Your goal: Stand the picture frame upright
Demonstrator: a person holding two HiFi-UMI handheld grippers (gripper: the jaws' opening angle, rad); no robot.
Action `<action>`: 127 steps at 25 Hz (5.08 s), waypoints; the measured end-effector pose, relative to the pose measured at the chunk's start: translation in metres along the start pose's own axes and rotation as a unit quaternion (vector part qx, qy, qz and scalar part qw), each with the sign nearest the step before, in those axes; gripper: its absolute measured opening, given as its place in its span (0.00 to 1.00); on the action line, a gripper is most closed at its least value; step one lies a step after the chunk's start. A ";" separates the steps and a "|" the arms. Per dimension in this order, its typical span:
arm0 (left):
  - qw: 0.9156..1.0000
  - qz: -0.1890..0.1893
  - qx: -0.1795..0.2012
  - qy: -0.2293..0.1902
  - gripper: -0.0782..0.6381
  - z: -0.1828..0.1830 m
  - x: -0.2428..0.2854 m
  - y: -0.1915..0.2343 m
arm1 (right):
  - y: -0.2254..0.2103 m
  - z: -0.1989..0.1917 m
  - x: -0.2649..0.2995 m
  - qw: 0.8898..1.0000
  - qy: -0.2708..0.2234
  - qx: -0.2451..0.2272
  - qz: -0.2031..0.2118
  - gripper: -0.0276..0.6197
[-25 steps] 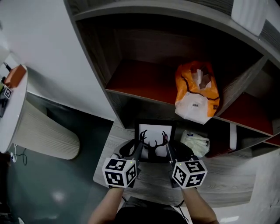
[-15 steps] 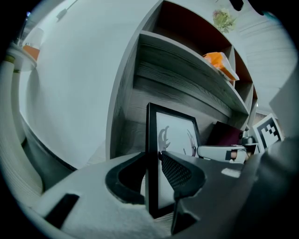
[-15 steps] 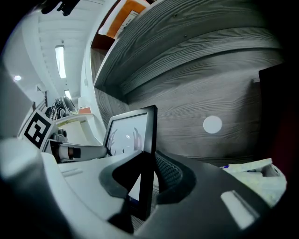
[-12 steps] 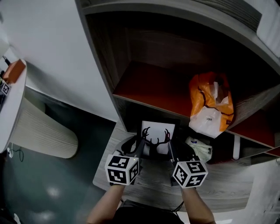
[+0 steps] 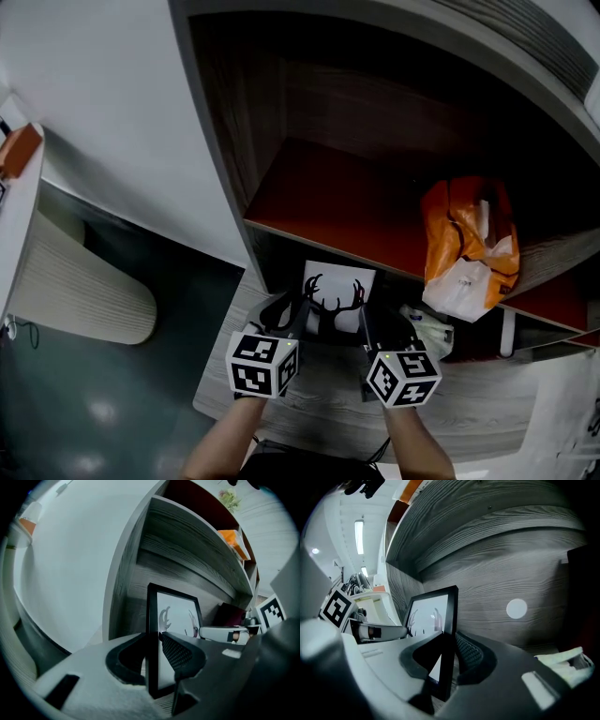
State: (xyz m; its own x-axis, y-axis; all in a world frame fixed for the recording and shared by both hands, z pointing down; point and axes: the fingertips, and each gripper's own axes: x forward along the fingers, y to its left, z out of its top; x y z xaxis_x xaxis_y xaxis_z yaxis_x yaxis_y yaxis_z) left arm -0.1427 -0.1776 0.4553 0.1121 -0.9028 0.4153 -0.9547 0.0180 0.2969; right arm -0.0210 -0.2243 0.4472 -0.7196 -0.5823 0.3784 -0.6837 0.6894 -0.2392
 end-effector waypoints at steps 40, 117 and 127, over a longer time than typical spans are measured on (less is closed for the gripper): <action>0.998 0.023 0.018 -0.050 0.21 0.022 0.065 0.016 | -0.035 0.002 0.037 0.996 -0.059 0.031 -0.057 0.17; 0.991 0.020 0.053 0.122 0.29 -0.054 0.061 0.036 | -0.037 -0.082 0.061 0.983 0.148 0.064 -0.086 0.34; 0.984 0.018 0.064 0.165 0.28 -0.063 0.069 0.039 | -0.029 -0.086 0.066 0.980 0.172 0.062 -0.082 0.28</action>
State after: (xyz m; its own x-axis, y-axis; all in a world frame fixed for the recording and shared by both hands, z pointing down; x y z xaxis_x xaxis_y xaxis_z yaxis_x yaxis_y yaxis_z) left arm -0.1548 -0.2119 0.5497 0.1410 -0.7135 0.6863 -0.9842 -0.0262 0.1750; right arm -0.0383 -0.2450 0.5561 -0.5301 -0.4857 0.6950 -0.8110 0.5296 -0.2484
